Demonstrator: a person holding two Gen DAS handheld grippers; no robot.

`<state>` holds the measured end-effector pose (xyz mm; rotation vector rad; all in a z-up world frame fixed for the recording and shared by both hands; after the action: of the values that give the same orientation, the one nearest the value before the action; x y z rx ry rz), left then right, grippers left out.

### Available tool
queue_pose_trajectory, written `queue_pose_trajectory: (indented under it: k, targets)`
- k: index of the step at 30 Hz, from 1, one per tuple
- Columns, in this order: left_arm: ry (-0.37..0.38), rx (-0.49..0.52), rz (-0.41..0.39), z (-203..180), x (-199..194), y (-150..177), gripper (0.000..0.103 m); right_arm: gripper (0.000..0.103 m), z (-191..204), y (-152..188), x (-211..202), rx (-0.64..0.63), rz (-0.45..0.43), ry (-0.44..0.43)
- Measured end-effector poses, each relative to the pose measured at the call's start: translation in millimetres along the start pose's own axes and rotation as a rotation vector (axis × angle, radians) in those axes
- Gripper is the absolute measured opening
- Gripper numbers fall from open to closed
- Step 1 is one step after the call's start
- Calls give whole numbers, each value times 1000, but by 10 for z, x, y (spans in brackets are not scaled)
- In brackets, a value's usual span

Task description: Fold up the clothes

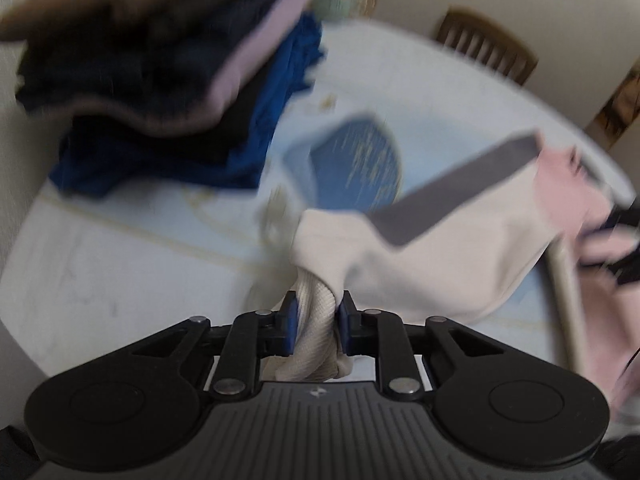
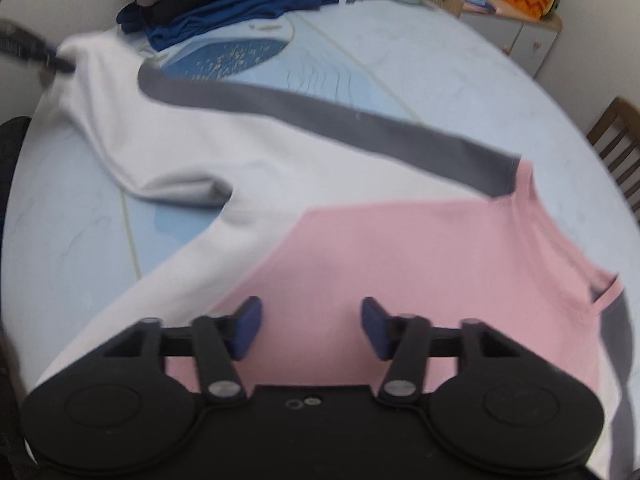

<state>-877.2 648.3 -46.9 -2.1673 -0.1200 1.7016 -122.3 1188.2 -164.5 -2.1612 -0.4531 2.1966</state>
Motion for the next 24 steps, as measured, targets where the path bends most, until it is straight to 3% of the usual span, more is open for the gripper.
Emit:
queue_pose_trajectory:
  k: [6,11,13,18,24]
  targets:
    - [70,74,-182,-514,-539,-596,18,103,278,91,143,-20,-6,-59]
    - [141,180,-275,-1119,-810,-947,18,103,576,100,135,-71,-54,-50]
    - [172,233,-292,-1423,-831,-1040,18,103,635,141,119,-104,-56,-30]
    - [228,353,-306,-2199,-721,-1208,18,103,332,411,-157,-17,-82,-2]
    - [311,478,-242,-3259,-245,-1262,18,103,-207,1131,-457,114,-66,62]
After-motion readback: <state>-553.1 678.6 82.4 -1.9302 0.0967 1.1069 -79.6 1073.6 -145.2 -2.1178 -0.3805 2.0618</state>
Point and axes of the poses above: each gripper's, at about its wrist camera, not at the fingertips, and x roughly the way its jaws point, z to its left, y to its underside, the point moved 9 cm from there along x, roughly the way its jaws point, and after that the axes turned 11 degrees about z, right-handed, at the moved point
